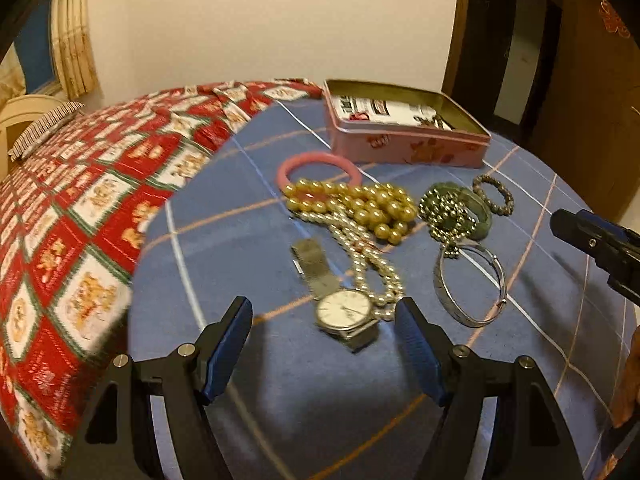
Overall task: Organize jewelry
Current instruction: 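Grasp the silver watch with the left tool while the right tool grasps the silver bangle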
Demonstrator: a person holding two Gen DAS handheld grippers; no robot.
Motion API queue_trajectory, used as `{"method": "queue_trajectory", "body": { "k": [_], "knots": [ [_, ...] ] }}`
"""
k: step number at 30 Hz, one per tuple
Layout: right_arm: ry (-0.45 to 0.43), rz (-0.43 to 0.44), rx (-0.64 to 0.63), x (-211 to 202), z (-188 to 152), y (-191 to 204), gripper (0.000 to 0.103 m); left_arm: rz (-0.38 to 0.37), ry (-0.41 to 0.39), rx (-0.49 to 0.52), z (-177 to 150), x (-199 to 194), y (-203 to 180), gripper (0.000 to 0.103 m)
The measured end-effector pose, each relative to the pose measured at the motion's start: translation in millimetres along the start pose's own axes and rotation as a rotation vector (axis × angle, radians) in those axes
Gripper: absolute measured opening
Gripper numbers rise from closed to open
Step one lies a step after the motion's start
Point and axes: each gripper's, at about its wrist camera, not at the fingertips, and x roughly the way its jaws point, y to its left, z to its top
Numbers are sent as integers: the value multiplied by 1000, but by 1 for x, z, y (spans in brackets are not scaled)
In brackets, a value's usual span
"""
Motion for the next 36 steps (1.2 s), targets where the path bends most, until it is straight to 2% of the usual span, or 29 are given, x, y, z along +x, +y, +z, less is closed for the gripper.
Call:
{"method": "queue_trajectory", "body": {
  "k": [1,2,5,7,10,14,19,22,24,26,30,32,36],
  "knots": [
    [8,5,5,2,-1,-1,70,18,11,2,0,4,-2,74],
    [13,9,9,3,-1,-2,70,31,24,0,1,7,-2,67],
    [18,9,9,5,-1,-2,70,-6,38,-28,2,9,5,47],
    [19,10,12,5,-1,-3,70,13,41,-3,0,8,7,35],
    [20,14,17,6,-1,-5,70,42,42,41,-4,4,9,35],
    [37,26,21,9,-2,-4,70,19,47,25,-3,3,17,35],
    [62,48,0,14,-6,4,70,52,44,25,2,10,11,42],
    [69,51,-4,15,-6,6,70,66,47,31,4,13,10,42],
    [78,63,-3,16,-7,8,70,54,46,15,5,13,13,42],
    [88,78,-2,18,-7,12,70,52,40,11,4,13,15,35],
    [118,116,-24,24,-9,24,70,20,28,-9,3,11,20,35],
    [140,140,-42,28,-10,32,70,-8,4,-35,3,6,24,35],
    [172,147,-92,38,-11,48,72,-14,-44,-37,7,-4,26,35]
  ]
}}
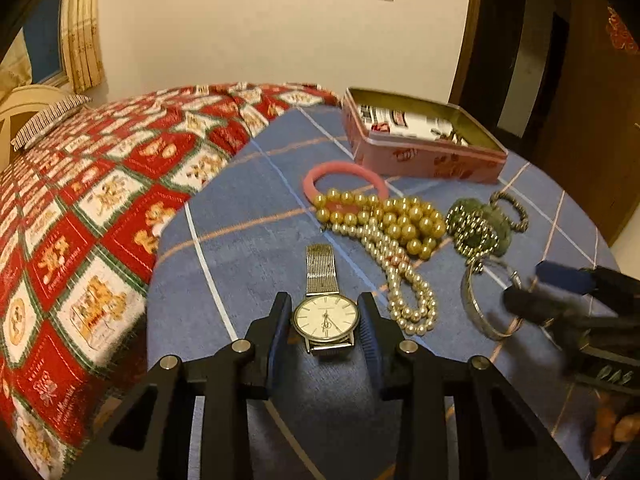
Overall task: Organize jewelry
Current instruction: 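Grasp the silver watch with the left tool while the right tool grasps the silver bangle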
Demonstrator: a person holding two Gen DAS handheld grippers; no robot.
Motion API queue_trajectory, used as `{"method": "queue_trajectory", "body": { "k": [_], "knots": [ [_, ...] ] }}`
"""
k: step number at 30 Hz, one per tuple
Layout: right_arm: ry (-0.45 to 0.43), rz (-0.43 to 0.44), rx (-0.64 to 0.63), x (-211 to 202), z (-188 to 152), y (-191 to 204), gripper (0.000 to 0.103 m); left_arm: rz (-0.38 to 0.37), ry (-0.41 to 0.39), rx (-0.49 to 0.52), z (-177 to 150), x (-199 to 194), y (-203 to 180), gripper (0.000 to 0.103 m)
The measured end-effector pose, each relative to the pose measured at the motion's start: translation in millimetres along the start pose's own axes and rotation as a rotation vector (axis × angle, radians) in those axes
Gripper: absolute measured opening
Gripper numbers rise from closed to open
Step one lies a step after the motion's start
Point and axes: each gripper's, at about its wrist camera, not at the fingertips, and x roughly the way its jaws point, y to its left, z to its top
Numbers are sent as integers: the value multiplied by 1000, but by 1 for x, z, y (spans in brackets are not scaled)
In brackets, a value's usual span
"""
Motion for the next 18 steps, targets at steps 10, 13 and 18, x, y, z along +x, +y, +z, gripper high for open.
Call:
{"method": "queue_trajectory", "body": {
  "k": [10,13,18],
  "knots": [
    [79,-8,-42,18,2,12,73,-21,-100,10,13,-28,-1,35],
    [81,-10,-60,17,1,11,70,-26,-106,13,14,-30,-3,35],
    [63,-7,-21,10,-1,0,69,-33,-123,13,15,-37,-7,35]
  ]
}}
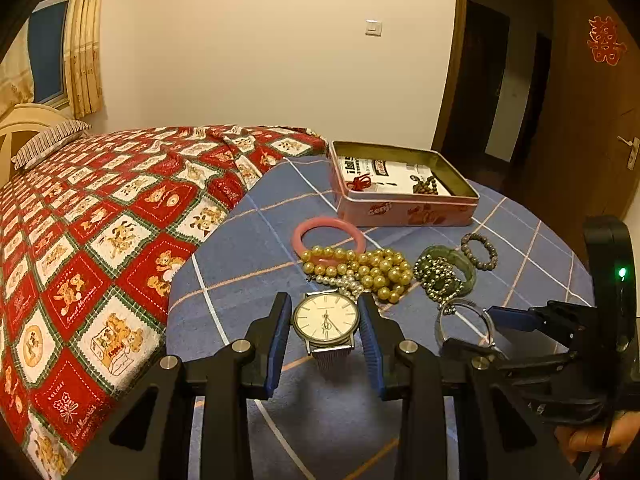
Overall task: Organize jewelry
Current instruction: 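Grasp the silver watch with the left tool while the right tool grasps the silver bangle, then carry the watch and bangle into the pink tin and open both tools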
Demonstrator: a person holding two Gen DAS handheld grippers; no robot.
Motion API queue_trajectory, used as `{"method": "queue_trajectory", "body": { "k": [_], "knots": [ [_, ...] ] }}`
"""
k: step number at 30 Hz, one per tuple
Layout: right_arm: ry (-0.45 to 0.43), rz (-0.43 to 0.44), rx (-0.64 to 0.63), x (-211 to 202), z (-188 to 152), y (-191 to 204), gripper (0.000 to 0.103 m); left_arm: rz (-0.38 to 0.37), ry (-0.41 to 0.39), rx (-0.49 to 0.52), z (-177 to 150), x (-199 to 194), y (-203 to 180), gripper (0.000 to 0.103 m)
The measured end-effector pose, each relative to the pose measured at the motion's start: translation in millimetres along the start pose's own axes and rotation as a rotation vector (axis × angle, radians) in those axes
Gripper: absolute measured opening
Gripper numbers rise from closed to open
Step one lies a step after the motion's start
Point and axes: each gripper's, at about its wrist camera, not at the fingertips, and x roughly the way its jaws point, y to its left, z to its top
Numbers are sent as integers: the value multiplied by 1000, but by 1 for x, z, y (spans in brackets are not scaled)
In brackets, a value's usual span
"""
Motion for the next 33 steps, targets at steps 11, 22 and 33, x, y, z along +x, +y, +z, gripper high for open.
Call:
{"method": "queue_trajectory", "body": {
  "k": [11,22,33],
  "knots": [
    [-186,-6,138,-55,19,-44,69,-57,-57,-2,22,-4,-18,35],
    [-307,-83,175,-74,56,-71,69,-140,-158,5,67,5,-43,35],
    [-370,-111,147,-63,96,-77,69,-169,-227,3,108,31,-57,35]
  ]
}}
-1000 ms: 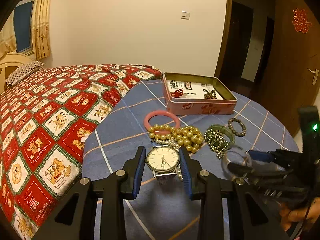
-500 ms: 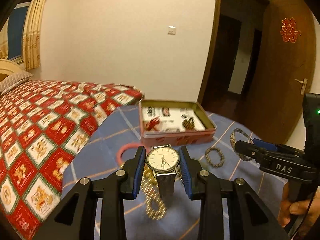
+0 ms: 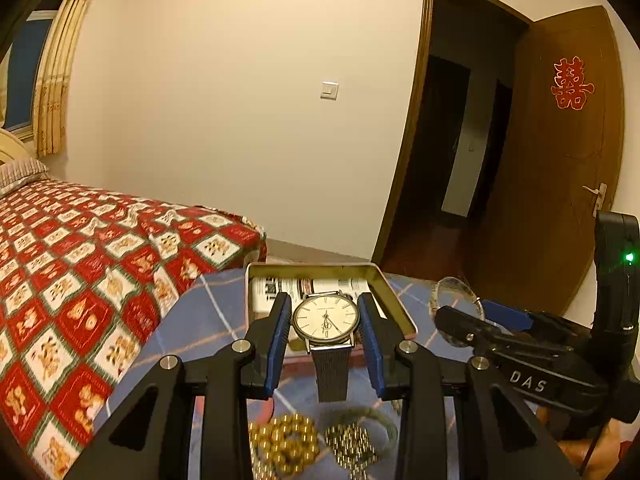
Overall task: Organize jewelry
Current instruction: 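Carry the watch and bangle into the pink tin and open both tools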
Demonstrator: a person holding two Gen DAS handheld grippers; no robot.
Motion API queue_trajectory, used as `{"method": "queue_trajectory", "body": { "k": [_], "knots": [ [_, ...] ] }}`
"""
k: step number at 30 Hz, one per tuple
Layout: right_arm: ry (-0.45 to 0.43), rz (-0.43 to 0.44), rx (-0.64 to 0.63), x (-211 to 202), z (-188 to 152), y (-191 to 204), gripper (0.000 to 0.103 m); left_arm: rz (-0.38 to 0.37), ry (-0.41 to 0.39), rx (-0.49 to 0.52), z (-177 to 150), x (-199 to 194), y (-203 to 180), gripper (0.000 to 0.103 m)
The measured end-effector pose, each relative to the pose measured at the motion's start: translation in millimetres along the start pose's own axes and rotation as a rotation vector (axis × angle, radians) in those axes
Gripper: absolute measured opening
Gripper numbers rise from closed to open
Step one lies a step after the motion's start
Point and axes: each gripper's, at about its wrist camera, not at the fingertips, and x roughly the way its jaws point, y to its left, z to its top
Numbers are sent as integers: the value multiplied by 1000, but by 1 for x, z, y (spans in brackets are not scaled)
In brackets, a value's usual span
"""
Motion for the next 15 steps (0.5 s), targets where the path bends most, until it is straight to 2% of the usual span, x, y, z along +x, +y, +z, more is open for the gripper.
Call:
{"method": "queue_trajectory", "body": {
  "k": [7,15],
  "knots": [
    [-17,-20,10,25,14,-5,69,-1,-17,-7,12,37,7,35],
    [29,-35,47,65,16,-17,69,20,34,-40,9,90,22,35]
  ]
}}
